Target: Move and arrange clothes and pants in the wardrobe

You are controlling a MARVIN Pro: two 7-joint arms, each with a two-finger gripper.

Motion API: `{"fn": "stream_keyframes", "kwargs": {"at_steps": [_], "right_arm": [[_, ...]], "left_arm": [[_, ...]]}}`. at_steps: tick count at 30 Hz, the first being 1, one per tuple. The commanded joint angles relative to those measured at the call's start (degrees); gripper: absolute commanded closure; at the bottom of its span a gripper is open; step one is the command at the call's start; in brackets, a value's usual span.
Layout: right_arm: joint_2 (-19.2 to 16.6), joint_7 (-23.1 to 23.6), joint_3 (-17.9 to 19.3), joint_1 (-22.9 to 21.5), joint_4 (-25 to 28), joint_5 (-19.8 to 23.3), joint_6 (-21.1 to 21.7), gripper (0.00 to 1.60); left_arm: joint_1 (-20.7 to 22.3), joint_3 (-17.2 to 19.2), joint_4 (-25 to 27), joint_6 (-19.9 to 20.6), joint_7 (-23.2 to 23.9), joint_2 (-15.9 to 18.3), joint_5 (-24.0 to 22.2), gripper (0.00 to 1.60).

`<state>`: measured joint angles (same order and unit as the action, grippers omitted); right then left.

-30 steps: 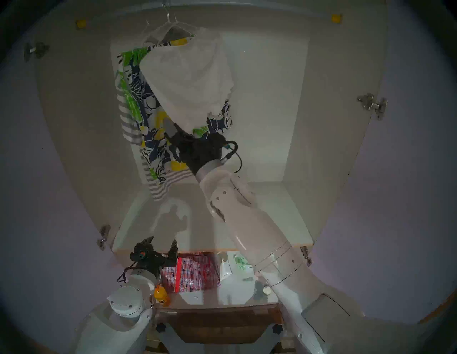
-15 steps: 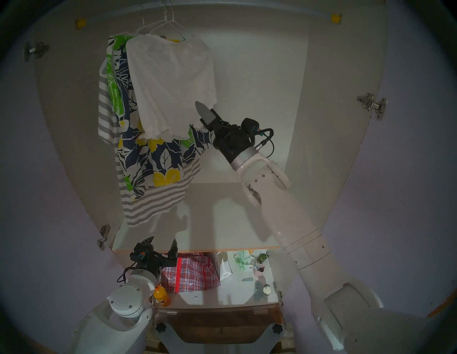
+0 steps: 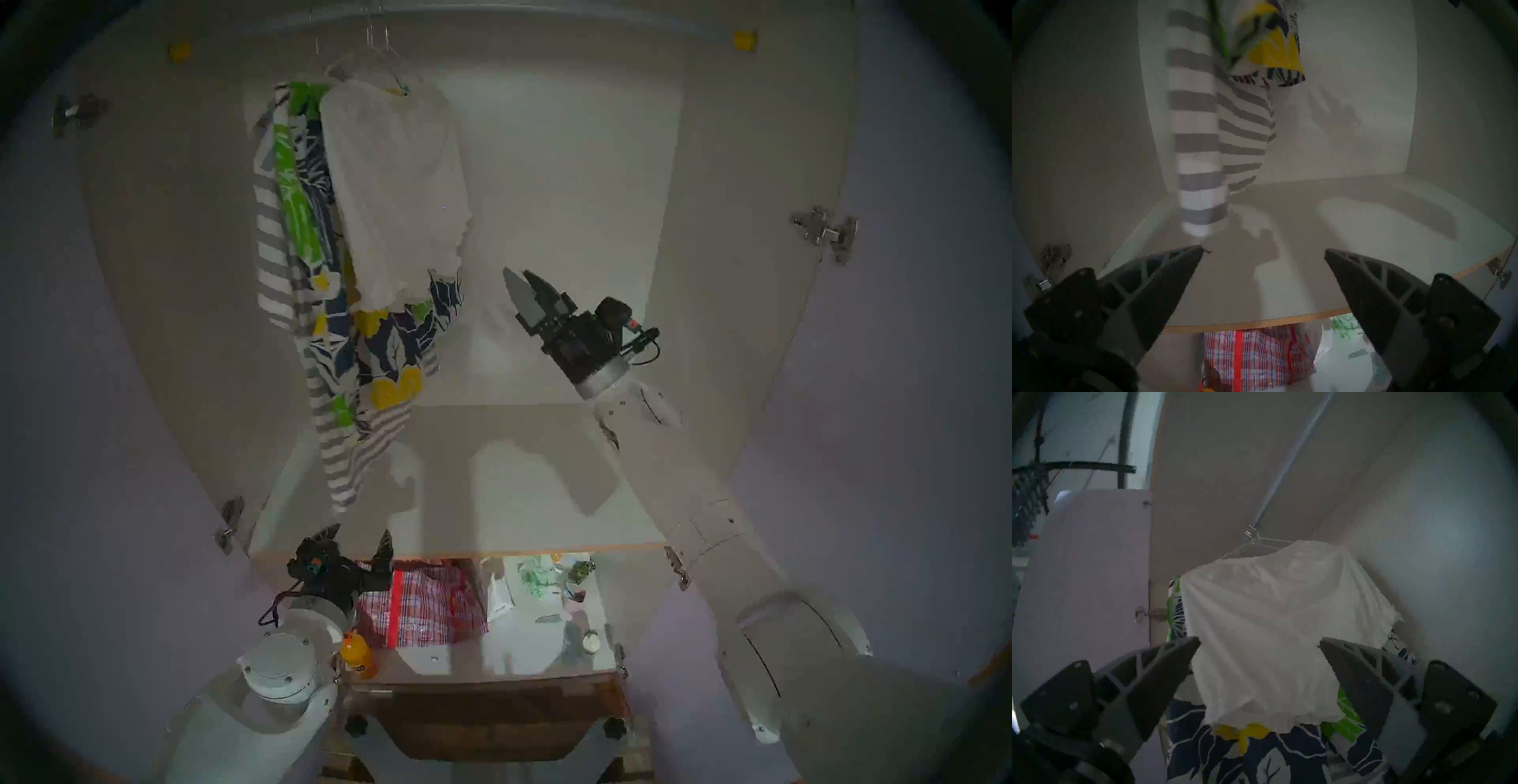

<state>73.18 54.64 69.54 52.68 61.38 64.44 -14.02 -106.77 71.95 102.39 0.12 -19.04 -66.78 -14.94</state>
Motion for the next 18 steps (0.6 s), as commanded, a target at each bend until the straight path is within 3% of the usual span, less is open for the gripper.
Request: {"fn": "stream_keyframes", "kwargs": {"at_steps": [1, 5, 12, 14, 17, 18], "right_arm": [[0.68, 0.26, 0.45, -3.66, -2.4, -2.19, -3.84, 0.0], [0.86, 2.49, 0.48, -5.95, -8.37, -2.24, -5.94, 0.0], [-0.06, 1.42, 1.42, -8.81, -16.09, -4.26, -9.74, 0.0], [-0.11, -1.24, 2.05, -9.42, -19.93, -5.45, -12.75, 0.0], [-0.09, -1.85, 2.5, -9.15, -20.87, -5.47, -14.08, 0.0], [-0.05, -4.82, 2.8, -8.12, -20.7, -6.21, -15.38, 0.0]], "left_arm": [[0.59, 0.11, 1.57, -0.9, 0.09, -0.11, 0.14, 0.0], [0.6, 0.08, 1.57, -0.9, 0.06, -0.08, 0.11, 0.0], [0.62, 0.04, 1.57, -0.91, 0.01, -0.03, 0.07, 0.0], [0.63, 0.01, 1.57, -0.92, -0.01, 0.0, 0.05, 0.0], [0.63, 0.01, 1.57, -0.92, -0.02, 0.0, 0.04, 0.0], [0.64, 0.0, 1.56, -0.89, -0.03, 0.0, 0.04, 0.0]]}}
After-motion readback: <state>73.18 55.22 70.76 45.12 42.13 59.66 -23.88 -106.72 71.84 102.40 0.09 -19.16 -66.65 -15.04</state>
